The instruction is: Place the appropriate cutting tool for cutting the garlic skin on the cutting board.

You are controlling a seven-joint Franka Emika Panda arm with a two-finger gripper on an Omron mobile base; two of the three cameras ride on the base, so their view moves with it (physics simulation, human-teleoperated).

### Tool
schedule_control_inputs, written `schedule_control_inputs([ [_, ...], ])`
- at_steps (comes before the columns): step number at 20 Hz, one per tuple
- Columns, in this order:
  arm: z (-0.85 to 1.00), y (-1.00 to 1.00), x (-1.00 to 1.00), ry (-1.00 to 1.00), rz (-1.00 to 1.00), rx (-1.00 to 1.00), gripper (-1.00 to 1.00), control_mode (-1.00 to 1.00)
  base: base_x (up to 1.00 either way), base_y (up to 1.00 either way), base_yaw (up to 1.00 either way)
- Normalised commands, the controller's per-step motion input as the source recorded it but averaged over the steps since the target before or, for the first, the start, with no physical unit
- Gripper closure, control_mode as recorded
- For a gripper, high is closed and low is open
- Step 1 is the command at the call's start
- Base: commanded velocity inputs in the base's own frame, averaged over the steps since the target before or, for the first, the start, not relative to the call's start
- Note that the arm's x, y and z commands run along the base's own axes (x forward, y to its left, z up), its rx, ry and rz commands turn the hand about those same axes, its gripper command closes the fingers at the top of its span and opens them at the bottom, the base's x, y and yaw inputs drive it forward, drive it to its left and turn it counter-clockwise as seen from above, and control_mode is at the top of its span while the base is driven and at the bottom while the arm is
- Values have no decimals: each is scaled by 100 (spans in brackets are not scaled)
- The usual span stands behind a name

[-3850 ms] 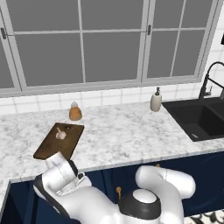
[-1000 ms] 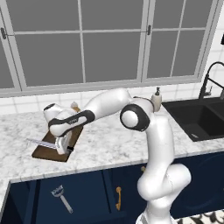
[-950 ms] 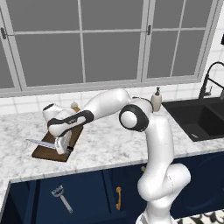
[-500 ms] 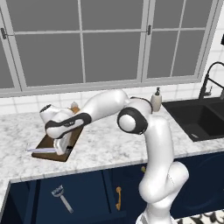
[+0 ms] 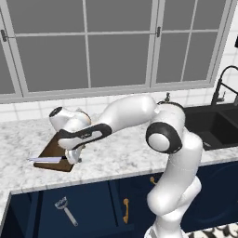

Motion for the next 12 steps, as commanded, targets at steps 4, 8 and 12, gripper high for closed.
schedule_control_inputs([
  [4,52,-66,-68,-23,-4,6,-100,-100,0,0,0],
  [8,26,-85,-75,-25,-7,14,-100,-100,0,0,0],
  [12,36,-90,-46,-17,-9,23,-100,-100,0,0,0],
])
